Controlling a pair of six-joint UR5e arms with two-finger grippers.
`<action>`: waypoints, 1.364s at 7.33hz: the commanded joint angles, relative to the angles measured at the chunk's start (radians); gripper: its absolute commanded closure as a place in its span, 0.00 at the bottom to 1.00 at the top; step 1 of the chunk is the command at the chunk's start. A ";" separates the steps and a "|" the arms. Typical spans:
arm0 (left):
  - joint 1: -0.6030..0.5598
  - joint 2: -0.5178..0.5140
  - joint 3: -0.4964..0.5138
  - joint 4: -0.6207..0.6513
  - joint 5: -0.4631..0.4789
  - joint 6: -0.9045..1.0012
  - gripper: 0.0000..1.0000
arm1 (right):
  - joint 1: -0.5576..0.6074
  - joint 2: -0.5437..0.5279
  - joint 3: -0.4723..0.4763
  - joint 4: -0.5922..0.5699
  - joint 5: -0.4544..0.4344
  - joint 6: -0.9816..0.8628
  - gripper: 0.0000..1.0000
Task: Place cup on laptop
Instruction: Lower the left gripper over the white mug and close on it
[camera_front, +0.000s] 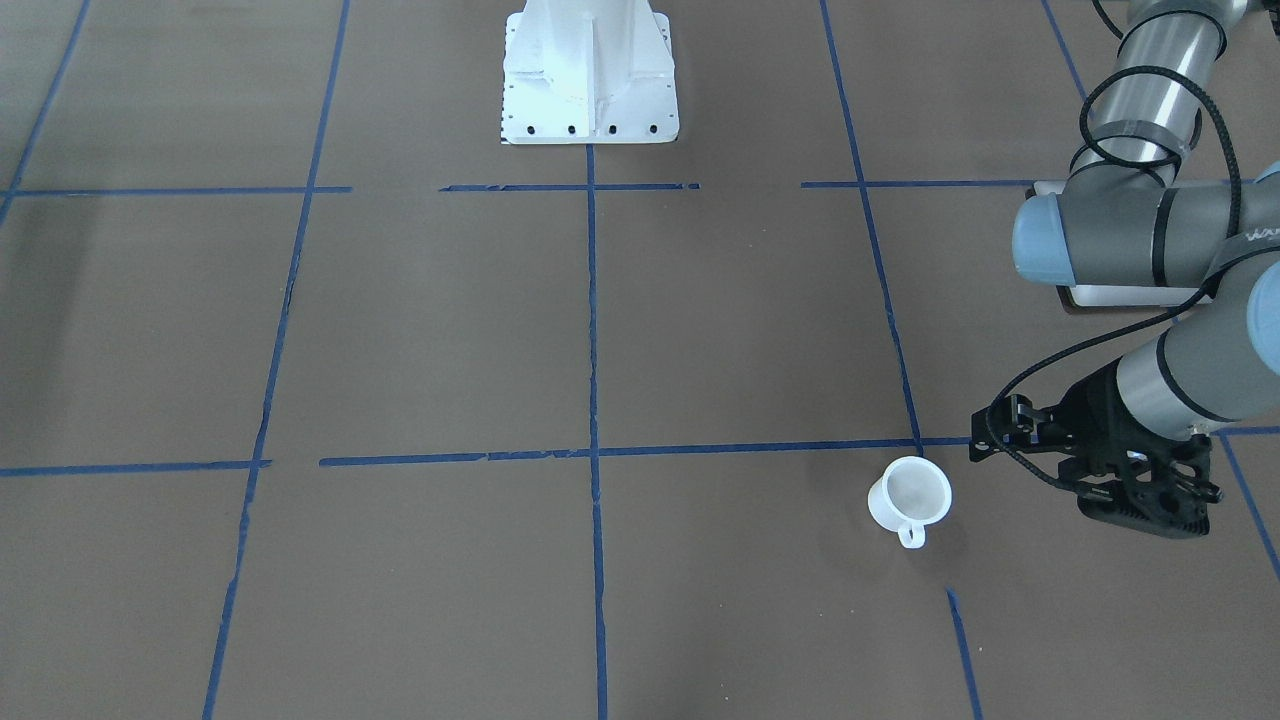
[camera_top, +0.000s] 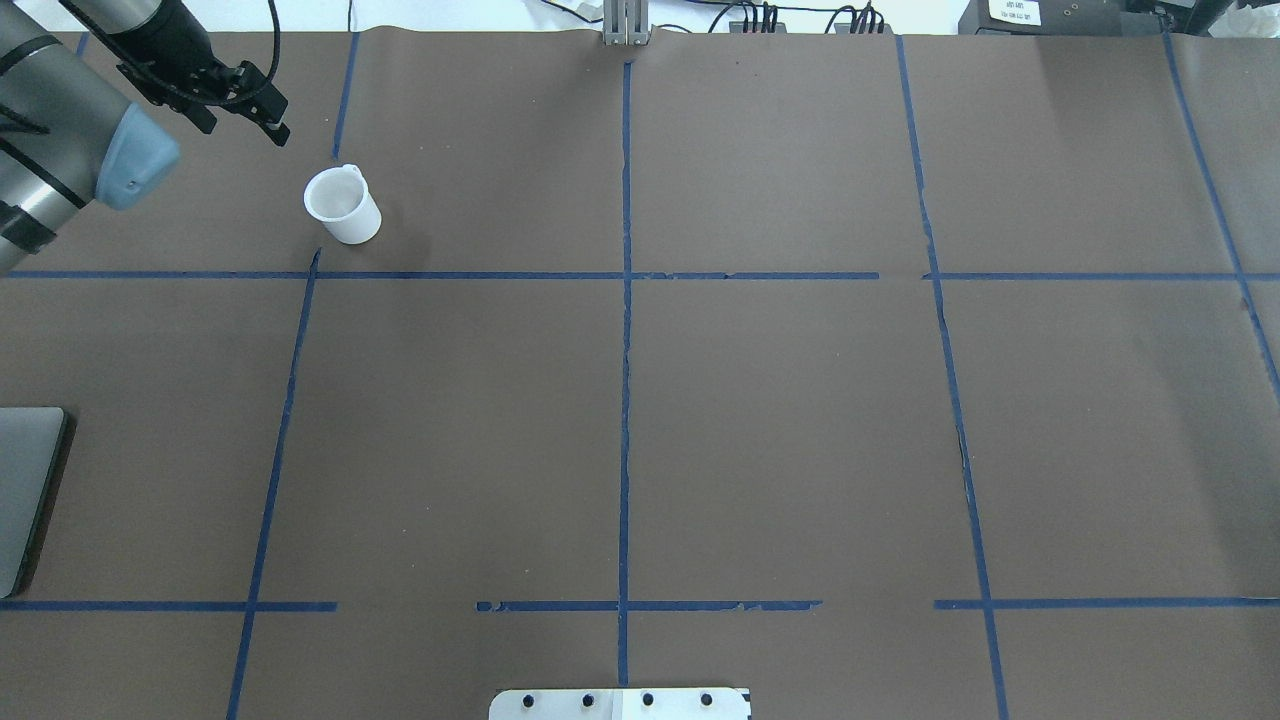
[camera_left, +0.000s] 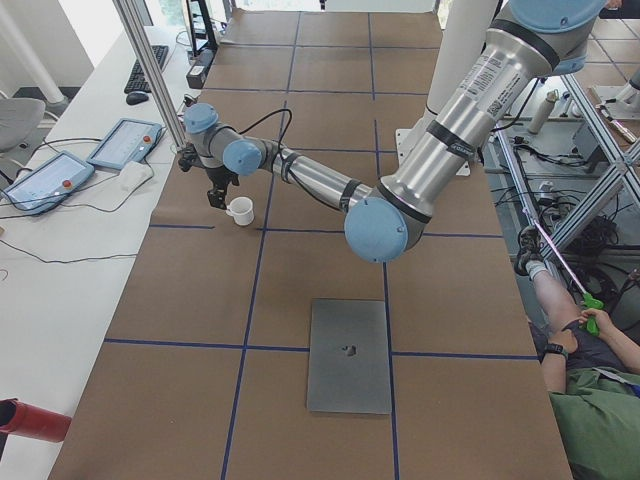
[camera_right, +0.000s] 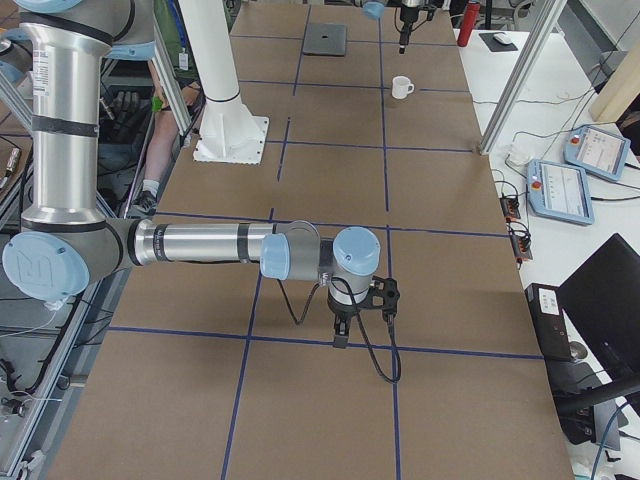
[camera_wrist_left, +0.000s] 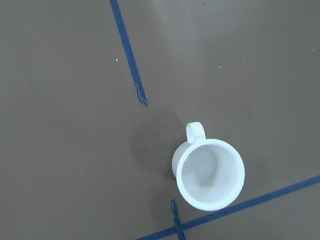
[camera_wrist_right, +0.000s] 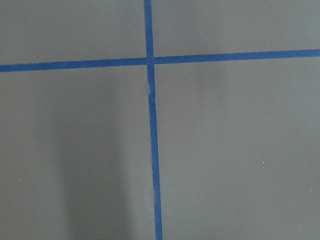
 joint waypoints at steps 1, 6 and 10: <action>0.036 -0.102 0.106 -0.014 0.026 -0.142 0.00 | 0.000 0.000 0.000 0.000 0.000 0.000 0.00; 0.141 -0.153 0.294 -0.218 0.140 -0.331 0.00 | 0.000 0.000 0.000 0.000 0.000 0.000 0.00; 0.141 -0.151 0.364 -0.282 0.143 -0.333 0.00 | 0.000 0.000 0.000 0.000 0.000 0.001 0.00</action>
